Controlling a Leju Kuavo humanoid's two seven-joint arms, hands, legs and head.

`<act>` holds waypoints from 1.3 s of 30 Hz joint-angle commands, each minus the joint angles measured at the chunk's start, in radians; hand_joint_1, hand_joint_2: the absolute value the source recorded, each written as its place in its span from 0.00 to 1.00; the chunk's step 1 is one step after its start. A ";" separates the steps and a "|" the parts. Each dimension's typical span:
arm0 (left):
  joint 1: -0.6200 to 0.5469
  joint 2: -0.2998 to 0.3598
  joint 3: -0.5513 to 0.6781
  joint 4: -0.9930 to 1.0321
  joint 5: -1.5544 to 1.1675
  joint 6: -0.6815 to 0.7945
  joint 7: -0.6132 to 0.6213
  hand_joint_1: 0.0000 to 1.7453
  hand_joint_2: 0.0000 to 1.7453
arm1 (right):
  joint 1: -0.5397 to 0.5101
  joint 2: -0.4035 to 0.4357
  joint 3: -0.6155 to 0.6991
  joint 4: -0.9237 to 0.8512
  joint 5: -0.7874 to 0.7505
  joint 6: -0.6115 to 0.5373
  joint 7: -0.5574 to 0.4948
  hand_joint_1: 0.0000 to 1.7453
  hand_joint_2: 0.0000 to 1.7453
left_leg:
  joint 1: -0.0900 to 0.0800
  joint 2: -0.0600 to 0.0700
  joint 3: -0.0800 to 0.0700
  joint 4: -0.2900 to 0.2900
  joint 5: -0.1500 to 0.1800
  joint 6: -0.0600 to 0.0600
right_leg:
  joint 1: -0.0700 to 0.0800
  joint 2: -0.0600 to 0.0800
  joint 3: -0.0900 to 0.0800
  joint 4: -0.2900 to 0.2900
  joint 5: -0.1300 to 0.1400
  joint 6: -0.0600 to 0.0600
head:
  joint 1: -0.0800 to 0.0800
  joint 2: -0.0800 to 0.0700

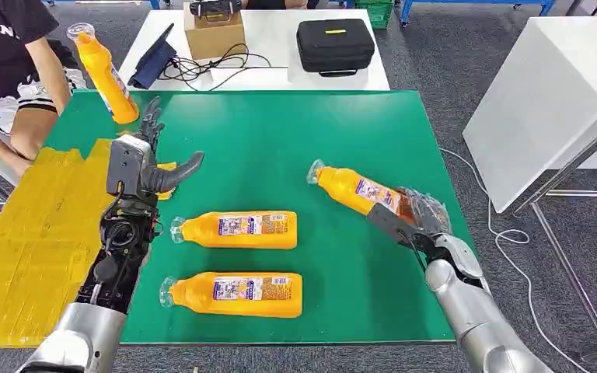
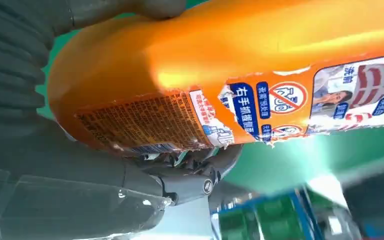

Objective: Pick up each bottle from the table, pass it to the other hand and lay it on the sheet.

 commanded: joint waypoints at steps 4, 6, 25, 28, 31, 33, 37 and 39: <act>0.014 0.029 0.015 0.005 0.358 -0.405 0.088 0.00 1.00 | 0.029 0.086 -0.058 -0.128 -0.013 -0.072 -0.042 1.00 1.00 | 0.000 0.003 0.001 -0.001 -0.002 -0.001 | 0.000 0.002 0.000 0.000 -0.001 0.000 | 0.000 0.000; 0.020 0.017 -0.007 -0.018 0.373 -0.424 0.093 0.00 1.00 | 0.042 0.090 -0.058 -0.147 -0.010 -0.088 -0.054 1.00 1.00 | 0.000 0.004 0.001 -0.001 -0.002 -0.001 | 0.000 0.002 0.000 0.000 -0.001 0.000 | 0.000 0.000; 0.082 -0.026 -0.234 -0.222 0.437 -0.267 0.155 0.00 1.00 | 0.074 0.181 0.045 -0.207 -0.052 -0.202 -0.202 1.00 1.00 | 0.000 0.002 -0.003 0.000 -0.001 -0.001 | 0.000 0.000 -0.004 -0.001 -0.001 0.000 | 0.000 0.000; 0.085 -0.038 -0.250 -0.226 0.443 -0.269 0.150 0.00 1.00 | 0.063 0.183 0.057 -0.187 -0.053 -0.238 -0.216 1.00 1.00 | 0.000 0.003 -0.001 0.000 -0.002 -0.001 | 0.000 0.001 -0.002 0.000 -0.002 0.000 | 0.000 0.000; 0.097 -0.050 -0.269 -0.240 0.475 -0.259 0.157 0.00 1.00 | 0.045 0.191 0.074 -0.157 -0.062 -0.291 -0.246 1.00 1.00 | 0.000 0.002 -0.003 0.000 -0.002 0.000 | 0.000 0.000 -0.003 0.000 -0.001 0.001 | 0.000 0.000; 0.104 -0.051 -0.276 -0.242 0.481 -0.252 0.157 0.00 1.00 | 0.043 0.194 0.079 -0.154 -0.065 -0.302 -0.251 1.00 1.00 | 0.000 0.002 -0.002 0.000 -0.002 0.000 | 0.000 0.001 -0.002 0.000 -0.001 0.001 | 0.000 0.000; 0.110 -0.051 -0.283 -0.241 0.497 -0.238 0.155 0.00 1.00 | 0.043 0.194 0.087 -0.157 -0.073 -0.327 -0.262 1.00 1.00 | 0.000 0.001 -0.004 0.000 -0.001 0.000 | 0.000 0.000 -0.004 0.000 -0.001 0.000 | 0.000 0.000; 0.110 -0.051 -0.283 -0.241 0.497 -0.238 0.155 0.00 1.00 | 0.043 0.194 0.087 -0.157 -0.073 -0.327 -0.262 1.00 1.00 | 0.000 0.001 -0.003 0.000 -0.001 -0.001 | 0.000 0.000 -0.003 0.000 -0.001 0.000 | 0.000 0.000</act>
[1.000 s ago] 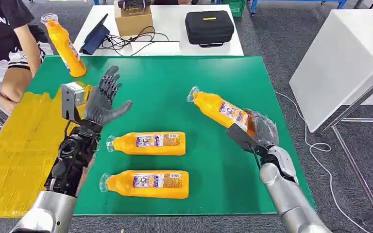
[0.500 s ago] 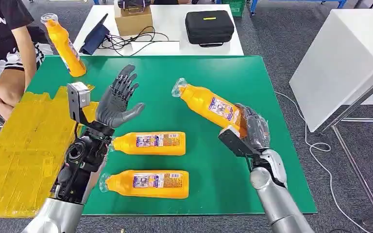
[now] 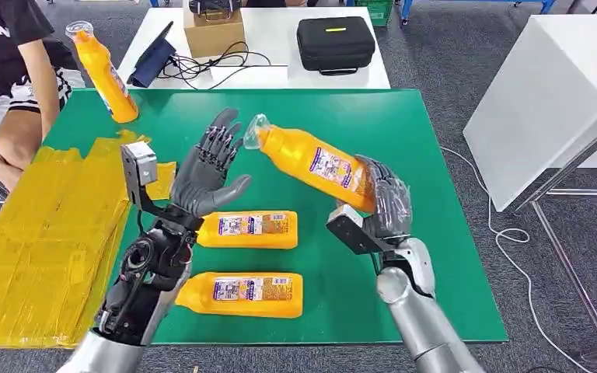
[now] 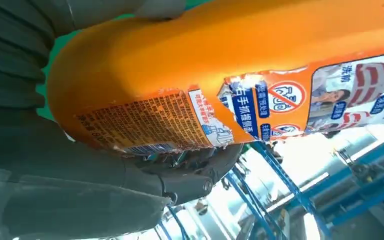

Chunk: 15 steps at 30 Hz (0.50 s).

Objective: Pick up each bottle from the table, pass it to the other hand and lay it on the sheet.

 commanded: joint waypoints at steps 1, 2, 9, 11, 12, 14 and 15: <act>-0.008 0.006 -0.050 0.017 0.015 0.015 0.003 0.00 1.00 | -0.060 0.000 0.046 0.072 -0.017 -0.024 -0.010 1.00 1.00 | 0.000 0.002 0.005 0.000 -0.002 -0.001 | 0.000 0.000 0.005 -0.001 -0.002 0.000 | 0.000 0.000; -0.011 0.009 -0.057 0.021 0.025 0.026 0.001 0.00 1.00 | -0.061 -0.002 0.053 0.067 -0.029 -0.033 -0.015 1.00 1.00 | 0.000 0.002 0.003 0.000 -0.002 -0.001 | 0.000 0.001 0.003 0.000 -0.001 0.000 | 0.000 0.000; -0.034 0.008 -0.069 0.074 0.058 0.057 -0.001 0.00 1.00 | -0.069 0.007 0.083 0.056 -0.045 -0.057 -0.021 1.00 1.00 | 0.000 0.002 0.004 0.000 -0.002 -0.001 | 0.000 0.001 0.003 0.000 -0.001 0.000 | 0.000 0.000; -0.034 0.008 -0.069 0.074 0.058 0.057 -0.001 0.00 1.00 | -0.069 0.007 0.083 0.056 -0.045 -0.057 -0.021 1.00 1.00 | 0.000 0.001 0.001 0.000 -0.001 -0.001 | 0.000 0.000 0.001 0.000 0.000 0.000 | -0.001 0.000; -0.034 0.008 -0.068 0.073 0.061 0.059 -0.001 0.00 1.00 | -0.071 0.005 0.085 0.058 -0.045 -0.059 -0.022 1.00 1.00 | 0.000 0.002 0.006 0.000 -0.003 -0.001 | 0.000 0.000 0.006 0.000 -0.002 0.000 | 0.000 0.000; -0.036 0.004 -0.064 0.084 0.076 0.066 0.000 0.00 1.00 | -0.075 0.006 0.090 0.065 -0.056 -0.062 -0.027 1.00 1.00 | 0.000 0.001 0.004 0.000 -0.002 -0.001 | 0.000 0.000 0.004 0.000 -0.001 0.000 | 0.000 0.000; -0.040 0.002 -0.063 0.095 0.083 0.070 -0.001 0.00 1.00 | -0.079 0.008 0.094 0.070 -0.065 -0.067 -0.035 1.00 1.00 | 0.000 0.000 0.004 0.000 -0.001 -0.001 | 0.000 -0.001 0.004 0.000 -0.001 0.001 | 0.000 0.000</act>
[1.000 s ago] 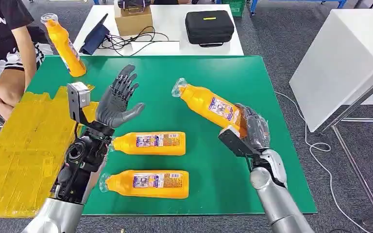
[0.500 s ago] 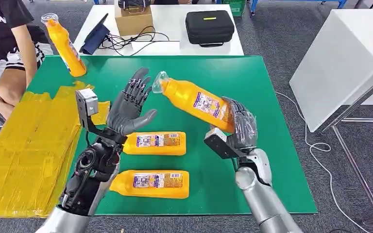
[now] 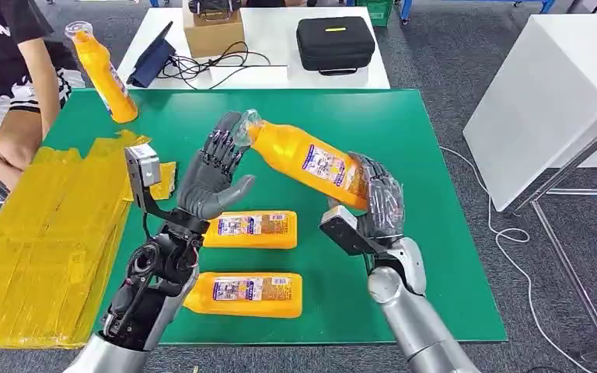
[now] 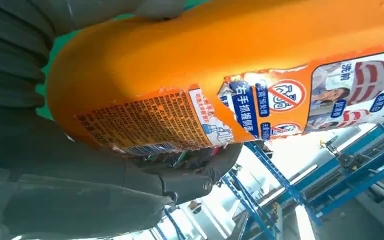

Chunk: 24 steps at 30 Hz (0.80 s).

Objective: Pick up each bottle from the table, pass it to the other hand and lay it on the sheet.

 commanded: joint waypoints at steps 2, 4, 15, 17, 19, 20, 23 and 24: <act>-0.049 0.004 -0.023 0.107 0.043 0.020 0.000 0.00 1.00 | -0.071 0.002 0.053 0.066 -0.034 -0.026 -0.022 1.00 1.00 | -0.001 0.001 0.002 0.000 -0.001 0.000 | -0.001 0.000 0.002 0.000 -0.001 0.000 | 0.000 0.000; -0.055 -0.002 -0.013 0.126 0.059 0.027 -0.002 0.00 1.00 | -0.072 0.008 0.060 0.064 -0.035 -0.044 -0.029 1.00 1.00 | 0.000 0.002 0.006 0.000 -0.002 -0.001 | 0.000 0.000 0.005 -0.001 -0.001 0.000 | 0.000 0.000; -0.064 -0.011 0.001 0.174 0.101 0.026 -0.002 0.00 1.00 | -0.084 0.018 0.077 0.082 -0.032 -0.072 -0.038 1.00 1.00 | 0.000 0.001 0.004 0.000 -0.001 -0.001 | 0.000 0.000 0.004 0.000 -0.001 0.000 | 0.000 0.000; -0.063 -0.013 -0.006 0.169 0.098 0.025 -0.002 0.00 1.00 | -0.087 0.021 0.080 0.087 -0.031 -0.071 -0.039 1.00 1.00 | 0.000 0.001 0.005 -0.001 -0.002 -0.001 | 0.000 -0.001 0.005 -0.001 -0.002 0.000 | 0.000 0.000; -0.065 -0.017 -0.011 0.167 0.097 0.025 -0.002 0.00 1.00 | -0.090 0.029 0.086 0.095 -0.030 -0.066 -0.040 1.00 1.00 | 0.000 0.002 0.007 0.000 -0.003 -0.001 | 0.000 0.000 0.006 -0.001 -0.002 0.001 | 0.000 0.000; -0.067 -0.017 -0.015 0.166 0.097 0.025 -0.002 0.00 1.00 | -0.094 0.035 0.093 0.109 -0.025 -0.058 -0.039 1.00 1.00 | 0.000 0.002 0.005 0.000 -0.002 -0.001 | 0.000 0.000 0.005 0.000 -0.002 0.001 | 0.000 0.000; -0.067 -0.019 -0.018 0.151 0.100 0.024 -0.007 0.00 1.00 | -0.099 0.050 0.112 0.137 -0.004 -0.041 -0.023 1.00 1.00 | 0.000 0.002 0.004 0.000 -0.002 -0.001 | 0.000 0.000 0.004 0.000 -0.001 0.000 | 0.000 0.000; -0.070 -0.021 -0.020 0.147 0.100 0.025 -0.005 0.00 1.00 | -0.099 0.054 0.115 0.142 -0.001 -0.043 -0.020 1.00 1.00 | 0.000 0.002 0.004 0.000 -0.002 -0.001 | 0.000 0.001 0.003 0.000 -0.001 0.000 | 0.000 0.000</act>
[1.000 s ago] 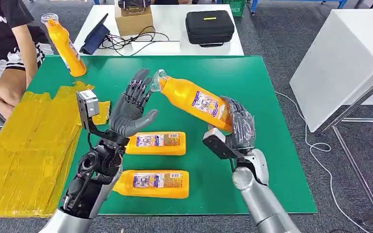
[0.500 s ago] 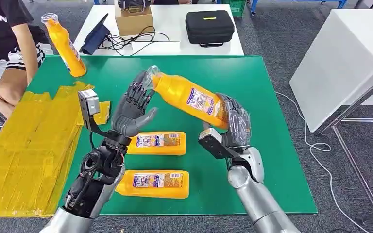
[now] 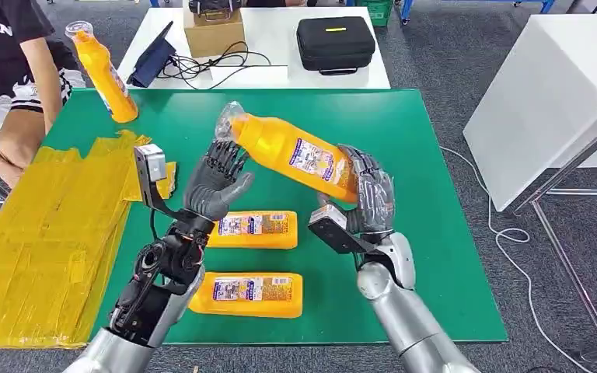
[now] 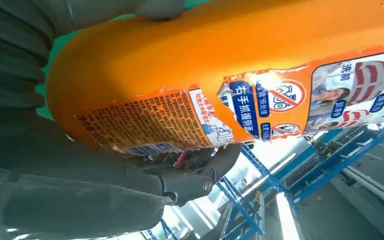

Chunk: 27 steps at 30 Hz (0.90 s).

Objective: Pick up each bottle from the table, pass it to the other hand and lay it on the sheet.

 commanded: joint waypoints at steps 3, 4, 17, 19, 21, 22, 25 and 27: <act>-0.048 -0.008 -0.017 0.047 0.005 -0.003 -0.002 0.00 1.00 | -0.063 0.025 0.057 0.119 0.024 0.018 0.017 1.00 1.00 | 0.000 0.001 0.004 0.000 -0.001 -0.001 | 0.000 0.000 0.003 0.000 -0.001 0.000 | 0.000 0.000; -0.048 -0.008 -0.017 0.047 0.005 -0.003 -0.002 0.00 1.00 | -0.063 0.025 0.057 0.119 0.024 0.018 0.017 1.00 1.00 | 0.000 0.001 0.004 0.000 -0.002 -0.001 | 0.000 -0.001 0.004 0.000 -0.001 0.000 | 0.000 0.000; -0.048 -0.003 -0.027 0.015 0.012 -0.006 -0.013 0.00 1.00 | -0.071 0.056 0.098 0.185 -0.082 0.280 0.011 1.00 1.00 | 0.000 0.002 0.004 0.000 -0.002 -0.001 | 0.000 0.000 0.003 0.000 -0.001 0.000 | 0.000 0.000; -0.050 -0.004 -0.024 0.009 0.013 -0.006 -0.013 0.00 1.00 | -0.068 0.057 0.109 0.186 -0.094 0.310 0.012 1.00 1.00 | 0.000 0.001 0.004 0.000 -0.002 -0.001 | 0.000 0.000 0.004 0.000 -0.001 0.000 | 0.000 0.000; -0.048 -0.005 -0.023 -0.003 0.014 -0.006 -0.013 0.00 1.00 | -0.071 0.056 0.119 0.186 -0.100 0.325 0.011 1.00 1.00 | 0.001 0.001 0.004 0.000 -0.002 -0.001 | 0.001 -0.001 0.004 0.000 -0.002 0.000 | 0.000 0.000; -0.047 -0.006 -0.023 -0.004 0.015 -0.006 -0.012 0.00 1.00 | -0.070 0.055 0.123 0.186 -0.101 0.330 0.011 1.00 1.00 | 0.000 0.000 0.002 0.000 -0.001 -0.001 | 0.001 -0.001 0.003 0.000 -0.001 0.000 | 0.000 0.000; -0.047 -0.010 -0.024 0.001 0.016 -0.005 -0.012 0.00 1.00 | -0.064 0.053 0.135 0.179 -0.107 0.354 0.013 1.00 1.00 | 0.000 0.001 0.003 0.000 -0.002 -0.001 | 0.000 -0.001 0.004 0.000 -0.001 0.000 | 0.000 0.000; -0.052 -0.009 -0.028 0.018 0.020 -0.007 -0.011 0.00 1.00 | -0.058 0.055 0.140 0.177 -0.116 0.374 0.013 1.00 1.00 | 0.000 0.000 0.004 0.000 -0.002 -0.001 | 0.000 -0.001 0.004 0.000 -0.002 0.001 | 0.000 0.000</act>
